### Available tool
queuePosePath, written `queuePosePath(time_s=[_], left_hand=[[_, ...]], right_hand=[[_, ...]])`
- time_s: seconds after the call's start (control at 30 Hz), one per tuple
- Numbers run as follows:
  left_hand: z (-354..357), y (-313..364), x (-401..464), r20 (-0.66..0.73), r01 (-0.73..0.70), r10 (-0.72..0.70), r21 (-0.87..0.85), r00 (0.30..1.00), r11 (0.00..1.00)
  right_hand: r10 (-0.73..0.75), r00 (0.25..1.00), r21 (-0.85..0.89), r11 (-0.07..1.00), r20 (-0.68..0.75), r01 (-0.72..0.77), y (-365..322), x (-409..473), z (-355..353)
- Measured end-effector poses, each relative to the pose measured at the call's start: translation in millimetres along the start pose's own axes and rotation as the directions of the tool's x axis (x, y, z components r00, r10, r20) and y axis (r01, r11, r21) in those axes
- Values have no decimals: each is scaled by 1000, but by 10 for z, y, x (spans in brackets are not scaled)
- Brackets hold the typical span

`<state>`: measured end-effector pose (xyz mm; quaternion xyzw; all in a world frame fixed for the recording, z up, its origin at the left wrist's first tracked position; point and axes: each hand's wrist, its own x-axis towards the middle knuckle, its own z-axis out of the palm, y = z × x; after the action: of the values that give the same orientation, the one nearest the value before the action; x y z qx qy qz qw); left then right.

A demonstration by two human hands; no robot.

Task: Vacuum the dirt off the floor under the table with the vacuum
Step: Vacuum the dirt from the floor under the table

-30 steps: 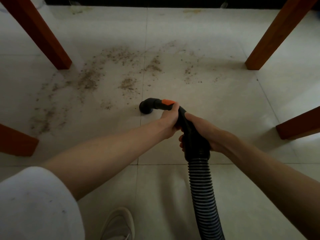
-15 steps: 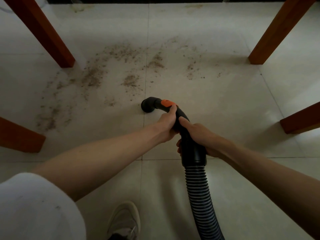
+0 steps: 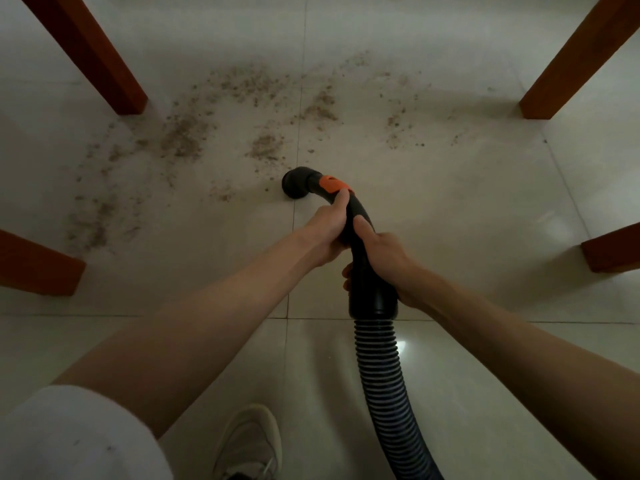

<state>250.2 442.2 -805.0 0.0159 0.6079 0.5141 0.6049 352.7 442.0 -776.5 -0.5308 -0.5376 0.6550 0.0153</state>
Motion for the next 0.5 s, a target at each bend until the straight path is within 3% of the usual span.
queuePosePath(time_s=[0.5], left_hand=[[118, 318, 445, 2, -52, 52, 94, 999, 994]], right_hand=[[-10, 986, 27, 1000, -166, 14, -213, 508, -31]])
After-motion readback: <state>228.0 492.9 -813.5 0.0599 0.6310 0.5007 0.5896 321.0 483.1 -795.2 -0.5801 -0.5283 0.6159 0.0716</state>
